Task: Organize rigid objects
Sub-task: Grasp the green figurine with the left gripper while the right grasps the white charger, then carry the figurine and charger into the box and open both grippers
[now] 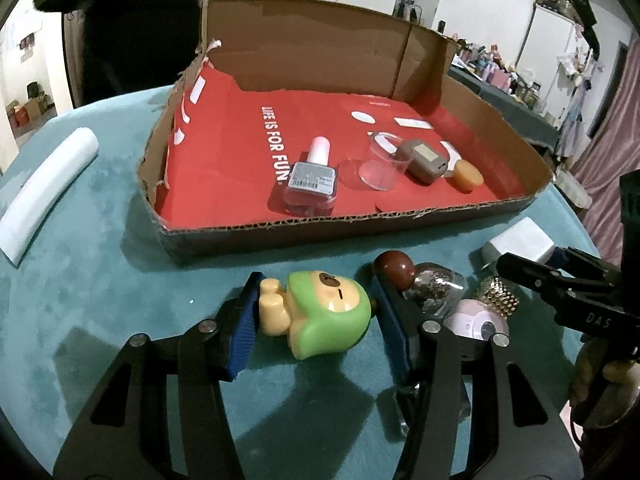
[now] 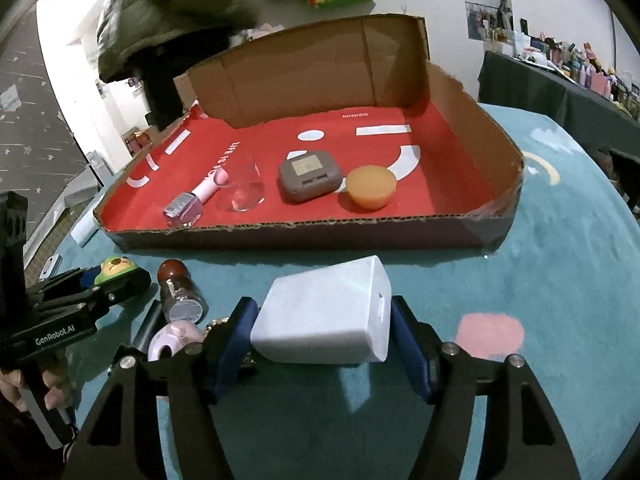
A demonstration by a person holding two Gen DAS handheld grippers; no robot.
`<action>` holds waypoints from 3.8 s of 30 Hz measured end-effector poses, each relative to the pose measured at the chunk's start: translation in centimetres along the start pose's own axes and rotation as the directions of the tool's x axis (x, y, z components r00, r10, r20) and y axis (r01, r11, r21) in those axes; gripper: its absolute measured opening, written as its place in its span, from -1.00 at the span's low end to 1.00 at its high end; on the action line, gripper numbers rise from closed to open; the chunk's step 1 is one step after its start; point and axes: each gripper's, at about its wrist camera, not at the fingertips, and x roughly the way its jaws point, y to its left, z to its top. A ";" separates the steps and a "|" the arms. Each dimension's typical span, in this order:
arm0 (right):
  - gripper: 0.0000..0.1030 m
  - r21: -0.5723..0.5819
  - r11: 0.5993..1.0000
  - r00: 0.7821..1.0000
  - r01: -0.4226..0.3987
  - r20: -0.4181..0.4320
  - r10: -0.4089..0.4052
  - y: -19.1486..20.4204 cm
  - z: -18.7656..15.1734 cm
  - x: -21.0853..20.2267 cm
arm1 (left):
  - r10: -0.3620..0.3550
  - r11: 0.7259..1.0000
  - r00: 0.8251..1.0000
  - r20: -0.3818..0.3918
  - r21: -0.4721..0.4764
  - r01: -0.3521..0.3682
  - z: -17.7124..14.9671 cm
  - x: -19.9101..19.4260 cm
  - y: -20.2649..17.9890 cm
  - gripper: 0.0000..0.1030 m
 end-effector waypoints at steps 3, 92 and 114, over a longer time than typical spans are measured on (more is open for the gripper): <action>0.34 0.002 1.000 1.000 -0.002 -0.004 0.002 0.0 -0.1 0.1 | -0.005 1.000 1.000 0.007 0.009 0.004 0.1 -0.2 -0.2 0.01; 0.32 -0.176 0.982 0.976 0.063 -0.193 -0.098 -1.0 16.3 11.3 | -0.151 0.959 0.941 -0.301 0.188 0.214 18.6 13.9 -1.5 0.01; 0.27 -0.192 0.979 0.966 0.072 -0.230 -0.116 -1.3 16.2 12.6 | -0.153 0.954 0.938 -0.311 0.203 0.223 17.3 14.8 -2.1 0.02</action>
